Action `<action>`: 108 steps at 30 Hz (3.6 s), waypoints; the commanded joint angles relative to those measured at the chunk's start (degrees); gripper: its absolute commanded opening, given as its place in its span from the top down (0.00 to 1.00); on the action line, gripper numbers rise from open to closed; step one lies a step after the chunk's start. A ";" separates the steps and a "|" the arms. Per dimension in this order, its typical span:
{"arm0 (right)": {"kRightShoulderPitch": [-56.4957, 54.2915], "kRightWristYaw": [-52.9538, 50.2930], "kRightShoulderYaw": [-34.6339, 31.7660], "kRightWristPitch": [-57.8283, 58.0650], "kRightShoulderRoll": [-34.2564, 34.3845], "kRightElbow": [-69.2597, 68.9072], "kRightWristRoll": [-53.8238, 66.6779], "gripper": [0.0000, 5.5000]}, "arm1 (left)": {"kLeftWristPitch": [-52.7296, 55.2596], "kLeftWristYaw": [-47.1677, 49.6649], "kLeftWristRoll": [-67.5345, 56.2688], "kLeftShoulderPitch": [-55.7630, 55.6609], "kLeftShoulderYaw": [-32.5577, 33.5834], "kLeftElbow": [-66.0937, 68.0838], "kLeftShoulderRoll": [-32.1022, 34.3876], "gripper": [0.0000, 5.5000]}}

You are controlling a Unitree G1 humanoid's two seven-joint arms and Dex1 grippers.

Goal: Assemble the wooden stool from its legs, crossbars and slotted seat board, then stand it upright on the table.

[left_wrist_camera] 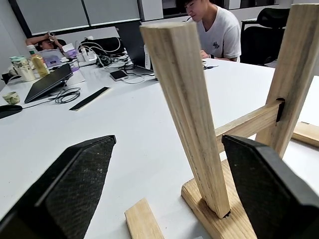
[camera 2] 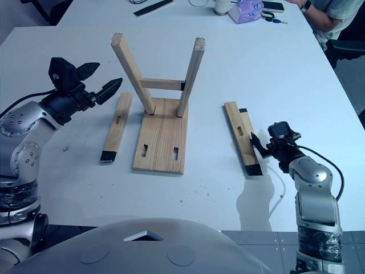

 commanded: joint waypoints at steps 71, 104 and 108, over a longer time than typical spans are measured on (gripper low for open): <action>-22.32 17.64 4.47 19.83 -7.57 -15.64 68.20 0.76 | 9.71 -15.35 -43.94 -10.64 -6.47 -8.34 0.64 0.71; -15.76 8.68 7.09 13.02 -3.53 -18.20 56.61 0.58 | -32.62 -45.90 7.98 -18.27 -12.14 42.42 15.73 0.76; -14.24 9.48 8.43 12.30 -3.67 -19.26 54.48 0.58 | -34.31 -47.89 9.10 -18.34 -12.47 44.01 15.44 0.76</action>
